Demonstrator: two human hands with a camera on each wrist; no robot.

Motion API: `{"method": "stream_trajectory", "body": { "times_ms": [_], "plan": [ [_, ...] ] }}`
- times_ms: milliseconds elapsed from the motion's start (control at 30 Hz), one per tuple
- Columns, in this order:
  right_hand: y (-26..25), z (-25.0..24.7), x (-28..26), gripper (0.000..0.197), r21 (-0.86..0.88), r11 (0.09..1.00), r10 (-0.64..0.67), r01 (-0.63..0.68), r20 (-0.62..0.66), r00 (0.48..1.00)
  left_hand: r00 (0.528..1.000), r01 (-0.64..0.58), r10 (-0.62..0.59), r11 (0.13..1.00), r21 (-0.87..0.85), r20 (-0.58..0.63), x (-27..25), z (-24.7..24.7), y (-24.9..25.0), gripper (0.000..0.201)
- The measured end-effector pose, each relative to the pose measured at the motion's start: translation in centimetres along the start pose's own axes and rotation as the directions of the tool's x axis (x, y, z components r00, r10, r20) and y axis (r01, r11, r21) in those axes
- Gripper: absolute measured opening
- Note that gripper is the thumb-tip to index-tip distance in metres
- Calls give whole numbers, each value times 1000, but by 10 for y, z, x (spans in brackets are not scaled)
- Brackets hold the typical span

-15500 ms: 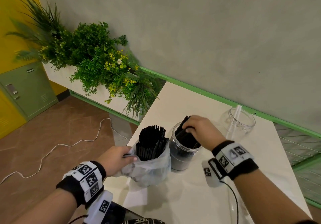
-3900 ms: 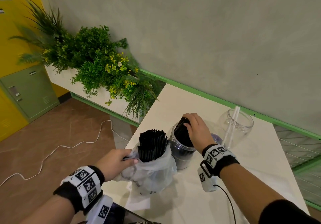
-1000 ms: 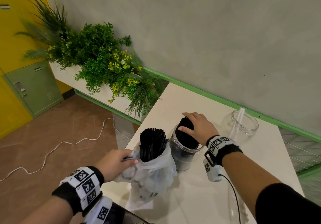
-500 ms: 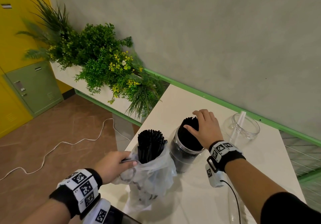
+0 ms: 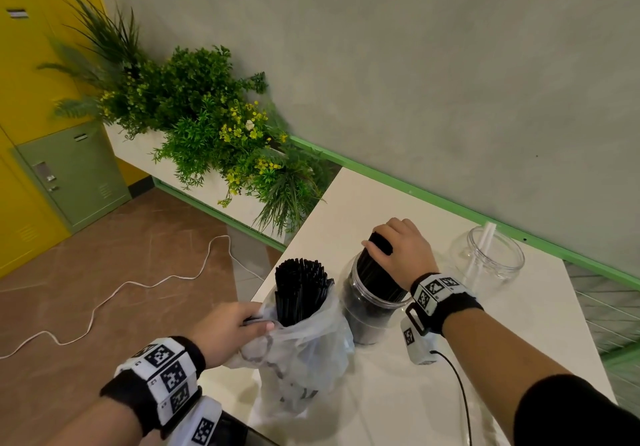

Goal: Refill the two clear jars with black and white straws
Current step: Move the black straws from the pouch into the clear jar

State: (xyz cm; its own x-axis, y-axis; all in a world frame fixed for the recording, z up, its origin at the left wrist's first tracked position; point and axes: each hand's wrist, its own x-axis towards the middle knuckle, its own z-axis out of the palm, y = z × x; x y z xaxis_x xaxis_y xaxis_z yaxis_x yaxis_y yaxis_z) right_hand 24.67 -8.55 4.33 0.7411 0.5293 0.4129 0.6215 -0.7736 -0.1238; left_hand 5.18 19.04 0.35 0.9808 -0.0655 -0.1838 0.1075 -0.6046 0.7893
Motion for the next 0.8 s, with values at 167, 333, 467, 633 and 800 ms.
{"method": "stream_trajectory", "body": {
  "times_ms": [167, 333, 467, 633, 800],
  "plan": [
    [4, 1, 8, 27, 22, 992, 121, -124, 110, 987, 1000, -6, 6, 1000, 23, 2, 1, 1, -2, 32],
    [0, 0, 10, 28, 34, 979, 196, -203, 149, 969, 1000, -1, 1, 1000, 25, 2, 2, -1, -2, 28],
    [0, -1, 10, 29, 22, 975, 213, -220, 176, 961, 1000, -12, 12, 1000, 18, 13, 2, -1, -2, 21],
    [5, -3, 8, 43, 5, 977, 205, -212, 223, 953, 999, 0, 0, 1000, -3, 45, 3, 0, -7, 26],
    [-25, -31, -15, 31, 277, 958, 122, -78, -147, 982, 999, -17, 18, 999, -32, 46, 3, 1, -5, 18]
  ]
}}
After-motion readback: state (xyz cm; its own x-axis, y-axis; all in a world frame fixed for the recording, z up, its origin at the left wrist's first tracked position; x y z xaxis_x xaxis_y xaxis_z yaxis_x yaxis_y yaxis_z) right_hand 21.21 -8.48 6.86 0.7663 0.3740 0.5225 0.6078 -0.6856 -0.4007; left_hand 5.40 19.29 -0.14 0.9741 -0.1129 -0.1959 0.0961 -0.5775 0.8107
